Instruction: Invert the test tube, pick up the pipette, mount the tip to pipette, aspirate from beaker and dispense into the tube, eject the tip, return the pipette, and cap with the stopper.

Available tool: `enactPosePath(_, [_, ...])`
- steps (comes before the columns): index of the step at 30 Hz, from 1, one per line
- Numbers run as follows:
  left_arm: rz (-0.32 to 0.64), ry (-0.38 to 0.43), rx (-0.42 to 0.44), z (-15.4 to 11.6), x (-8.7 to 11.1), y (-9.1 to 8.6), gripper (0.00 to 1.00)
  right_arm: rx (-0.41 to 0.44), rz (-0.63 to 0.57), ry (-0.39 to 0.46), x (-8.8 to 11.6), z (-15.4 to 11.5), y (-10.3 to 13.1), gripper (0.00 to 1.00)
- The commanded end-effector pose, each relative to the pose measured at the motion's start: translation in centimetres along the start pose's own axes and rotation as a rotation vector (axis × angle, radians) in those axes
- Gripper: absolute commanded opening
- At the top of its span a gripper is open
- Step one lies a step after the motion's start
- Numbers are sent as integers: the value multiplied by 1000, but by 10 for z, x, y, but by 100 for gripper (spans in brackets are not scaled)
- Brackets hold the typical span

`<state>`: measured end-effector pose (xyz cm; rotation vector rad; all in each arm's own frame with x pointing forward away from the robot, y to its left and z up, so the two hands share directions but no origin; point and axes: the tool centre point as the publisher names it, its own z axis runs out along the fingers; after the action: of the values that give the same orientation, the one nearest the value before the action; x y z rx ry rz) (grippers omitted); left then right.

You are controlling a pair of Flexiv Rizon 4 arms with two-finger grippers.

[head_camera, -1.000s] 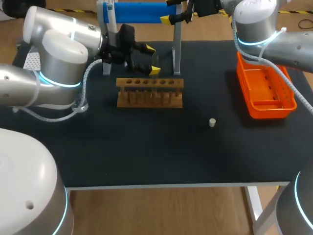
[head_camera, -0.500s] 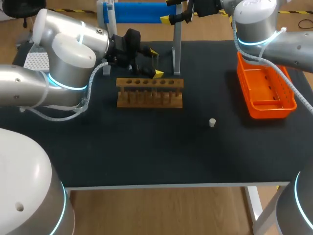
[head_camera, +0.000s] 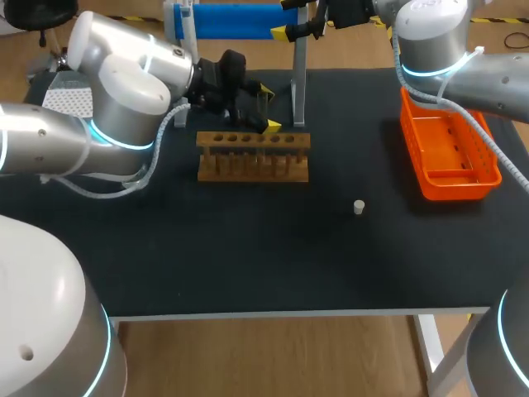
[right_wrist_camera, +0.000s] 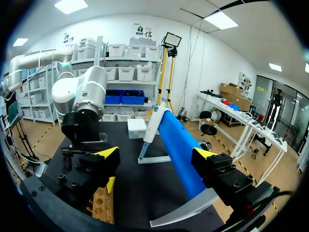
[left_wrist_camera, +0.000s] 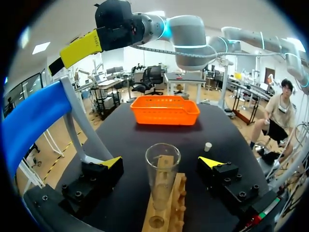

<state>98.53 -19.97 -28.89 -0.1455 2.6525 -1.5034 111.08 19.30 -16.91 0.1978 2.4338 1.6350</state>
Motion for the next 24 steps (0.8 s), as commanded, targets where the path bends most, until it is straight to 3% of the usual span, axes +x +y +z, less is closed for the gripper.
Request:
enactPosePath(1, [0, -1, -6, 2, -2, 0, 100, 3, 1, 4, -1, -1, 0, 100])
enactPosePath(24, [3, 11, -52, 7, 2, 9, 100, 3, 1, 4, -1, -1, 0, 100])
